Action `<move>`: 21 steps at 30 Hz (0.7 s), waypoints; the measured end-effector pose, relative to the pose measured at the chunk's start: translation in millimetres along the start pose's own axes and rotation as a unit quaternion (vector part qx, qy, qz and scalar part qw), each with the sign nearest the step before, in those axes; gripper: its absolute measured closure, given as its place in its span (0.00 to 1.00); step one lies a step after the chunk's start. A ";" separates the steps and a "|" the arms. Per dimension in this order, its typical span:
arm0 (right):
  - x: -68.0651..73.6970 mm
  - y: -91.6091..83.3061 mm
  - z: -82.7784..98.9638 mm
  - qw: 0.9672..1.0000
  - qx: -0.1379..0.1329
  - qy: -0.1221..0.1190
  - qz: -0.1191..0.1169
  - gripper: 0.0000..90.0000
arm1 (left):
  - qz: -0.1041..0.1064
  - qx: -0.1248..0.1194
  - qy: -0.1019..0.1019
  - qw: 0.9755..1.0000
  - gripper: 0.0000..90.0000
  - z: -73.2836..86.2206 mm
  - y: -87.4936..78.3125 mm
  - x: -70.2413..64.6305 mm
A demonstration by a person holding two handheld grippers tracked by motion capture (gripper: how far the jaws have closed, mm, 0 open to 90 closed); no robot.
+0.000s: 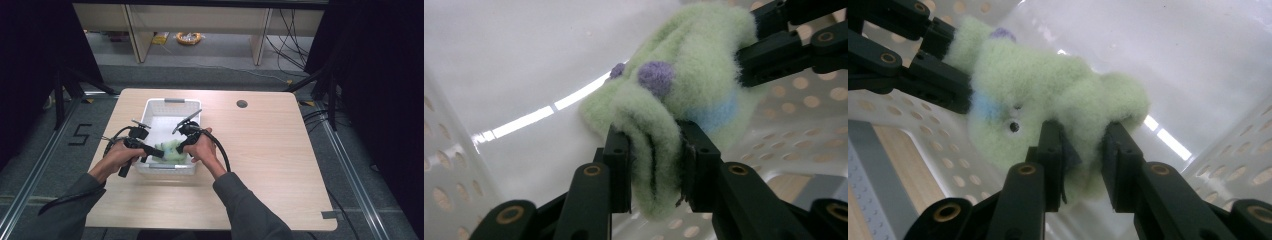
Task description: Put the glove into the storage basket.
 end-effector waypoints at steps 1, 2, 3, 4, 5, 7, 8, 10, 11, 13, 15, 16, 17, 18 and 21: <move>0.3 0.4 0.8 1.000 0.010 -0.008 0.008 0.74 | -0.003 0.002 0.001 1.000 0.74 0.5 0.6 0.6; 0.0 0.9 0.5 1.000 0.013 -0.010 0.011 0.70 | -0.007 0.005 0.000 1.000 0.72 1.3 1.9 1.8; -0.5 1.2 0.1 1.000 0.013 -0.009 0.016 0.68 | -0.007 0.005 0.000 1.000 0.70 1.3 1.9 1.8; -0.5 1.2 0.1 1.000 0.013 -0.009 0.016 0.68 | -0.005 0.006 0.000 1.000 0.70 1.7 3.0 1.7; -0.8 1.7 -0.5 1.000 0.015 -0.012 0.018 0.66 | -0.006 0.014 0.004 1.000 0.66 3.5 3.5 1.8; -1.5 1.3 -1.7 1.000 0.012 -0.012 0.022 0.60 | -0.019 0.013 0.012 1.000 0.60 2.7 3.6 2.9; -2.3 0.6 -2.7 0.999 0.010 -0.016 0.027 0.57 | -0.023 0.012 0.019 0.999 0.59 2.1 3.8 3.2; -2.2 -0.2 -3.8 0.999 0.006 -0.014 0.031 0.56 | -0.024 0.015 0.022 0.999 0.54 2.1 3.7 3.1; -1.0 -2.3 -5.6 0.999 0.004 -0.023 0.029 0.54 | -0.023 0.022 0.017 0.999 0.51 1.7 4.4 1.8; 2.4 -6.4 -8.2 0.999 -0.004 -0.019 0.029 0.51 | -0.029 0.023 0.010 0.999 0.47 0.3 4.2 0.6; 2.8 -10.4 -11.1 0.999 -0.011 -0.019 0.030 0.49 | -0.032 0.021 0.014 0.999 0.45 -1.9 3.8 0.8; 2.8 -10.4 -11.1 0.999 -0.011 -0.019 0.030 0.49 | -0.032 0.021 0.014 0.999 0.43 -1.9 3.8 0.8; 2.2 -15.1 -13.3 0.999 -0.018 -0.020 0.031 0.48 | -0.035 0.017 0.011 0.999 0.41 -4.2 2.4 -0.6; 3.0 -17.7 -14.3 0.999 -0.022 -0.018 0.030 0.48 | -0.036 0.017 0.011 0.999 0.40 -5.1 1.0 -1.0; 3.5 -22.5 -16.2 0.999 -0.031 -0.020 0.023 0.48 | -0.037 0.011 0.008 0.999 0.37 -7.5 -2.1 -2.8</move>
Point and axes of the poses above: each handheld gripper's, and its own axes: y roughly forward along the jaws, z roughly out of its underside, x roughly to its left, the point moved 10 cm from there along y, roughly forward along the jaws, and after that the axes turned 9 degrees about -z, right-handed, at the moved point
